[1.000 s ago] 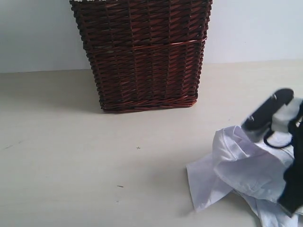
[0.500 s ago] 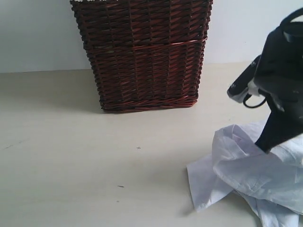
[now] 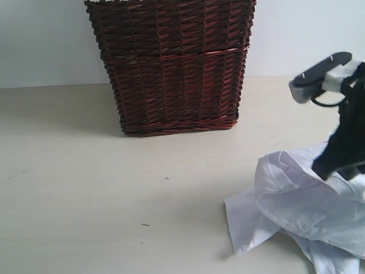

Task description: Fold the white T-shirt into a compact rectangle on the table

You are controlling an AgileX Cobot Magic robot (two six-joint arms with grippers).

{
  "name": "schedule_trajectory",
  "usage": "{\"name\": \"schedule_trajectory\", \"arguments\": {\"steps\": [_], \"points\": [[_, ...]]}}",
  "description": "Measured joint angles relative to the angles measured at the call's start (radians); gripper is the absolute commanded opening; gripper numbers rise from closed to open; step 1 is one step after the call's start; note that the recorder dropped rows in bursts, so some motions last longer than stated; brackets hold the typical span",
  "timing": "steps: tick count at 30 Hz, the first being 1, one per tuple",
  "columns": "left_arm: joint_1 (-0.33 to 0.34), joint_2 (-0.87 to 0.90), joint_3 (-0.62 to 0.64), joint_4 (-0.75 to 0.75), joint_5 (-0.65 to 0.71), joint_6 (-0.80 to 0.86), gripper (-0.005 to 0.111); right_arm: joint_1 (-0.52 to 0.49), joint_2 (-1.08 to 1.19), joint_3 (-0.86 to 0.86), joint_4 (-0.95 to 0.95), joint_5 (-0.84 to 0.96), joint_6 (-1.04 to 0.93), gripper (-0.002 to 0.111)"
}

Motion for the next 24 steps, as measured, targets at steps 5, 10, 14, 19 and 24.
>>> {"name": "schedule_trajectory", "arguments": {"steps": [5, 10, 14, 19, 24], "points": [[0.003, 0.000, 0.000, 0.000, 0.000, 0.000, 0.001, 0.015, -0.008, 0.162, -0.217, -0.033, 0.178, 0.052], [0.003, 0.000, 0.000, 0.000, 0.000, 0.000, 0.001, 0.021, 0.079, 0.186, -0.254, -0.129, 0.240, 0.026], [0.003, 0.000, 0.000, 0.000, 0.000, 0.000, 0.001, 0.021, 0.151, 0.153, -0.377, -0.081, 0.321, 0.000], [0.003, 0.000, 0.000, 0.000, 0.000, 0.000, 0.001, 0.021, 0.175, 0.060, -0.519, -0.003, 0.377, 0.000], [0.003, 0.000, 0.000, 0.000, 0.000, 0.000, 0.001, 0.021, 0.157, -0.095, -0.566, 0.020, 0.238, 0.000]]}}
